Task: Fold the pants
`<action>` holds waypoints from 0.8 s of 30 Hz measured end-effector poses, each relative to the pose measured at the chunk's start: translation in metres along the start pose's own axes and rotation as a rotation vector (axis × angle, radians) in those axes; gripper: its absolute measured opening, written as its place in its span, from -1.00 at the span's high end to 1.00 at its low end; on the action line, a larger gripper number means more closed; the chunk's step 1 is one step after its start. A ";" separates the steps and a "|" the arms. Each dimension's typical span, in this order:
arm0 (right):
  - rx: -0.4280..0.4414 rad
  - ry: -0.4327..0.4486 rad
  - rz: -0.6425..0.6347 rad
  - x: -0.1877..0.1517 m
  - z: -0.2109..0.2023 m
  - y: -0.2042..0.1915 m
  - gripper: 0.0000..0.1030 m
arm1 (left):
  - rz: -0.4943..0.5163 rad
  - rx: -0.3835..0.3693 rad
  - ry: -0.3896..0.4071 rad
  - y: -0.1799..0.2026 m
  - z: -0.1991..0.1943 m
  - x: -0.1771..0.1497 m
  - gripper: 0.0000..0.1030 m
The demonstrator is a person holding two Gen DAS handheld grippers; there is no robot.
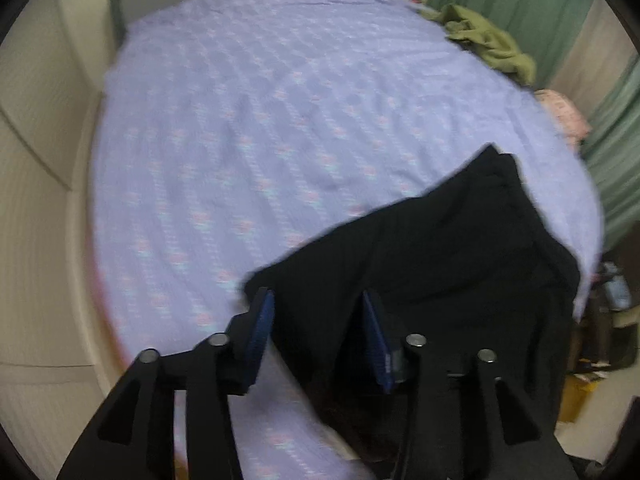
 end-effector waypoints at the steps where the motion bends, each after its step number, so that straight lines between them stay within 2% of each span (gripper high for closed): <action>1: 0.008 -0.025 0.005 -0.005 0.001 0.000 0.15 | 0.006 0.047 0.005 -0.006 -0.005 -0.002 -0.03; 3: 0.013 -0.051 0.007 -0.011 -0.003 0.001 0.10 | 0.021 0.105 0.024 -0.011 -0.020 -0.007 -0.08; 6: 0.038 -0.058 -0.022 -0.015 -0.022 -0.001 -0.15 | 0.050 0.157 0.057 -0.011 -0.043 -0.016 -0.25; 10: 0.035 0.055 -0.098 -0.006 -0.071 0.009 -0.48 | 0.049 0.186 0.115 0.004 -0.086 -0.032 -0.36; 14: -0.023 0.218 -0.190 0.023 -0.124 0.035 -0.63 | 0.000 0.180 0.170 0.028 -0.124 -0.043 -0.52; 16: -0.034 0.267 -0.224 0.032 -0.146 0.050 -0.63 | -0.029 0.179 0.208 0.048 -0.146 -0.049 -0.65; 19: -0.045 0.324 -0.286 0.049 -0.179 0.071 -0.64 | -0.062 0.181 0.263 0.085 -0.172 -0.054 -0.71; 24: -0.055 0.397 -0.402 0.075 -0.227 0.113 -0.64 | -0.125 0.250 0.319 0.154 -0.200 -0.064 -0.82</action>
Point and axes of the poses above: each gripper's, at about its wrist camera, not at the fingertips, and z roughly the way its jaws point, y to its right, x to its top, the point moved 10 cm from there along z, roughly the way its jaws point, and after that the axes turned 6 degrees about z, right-handed, at the moved point
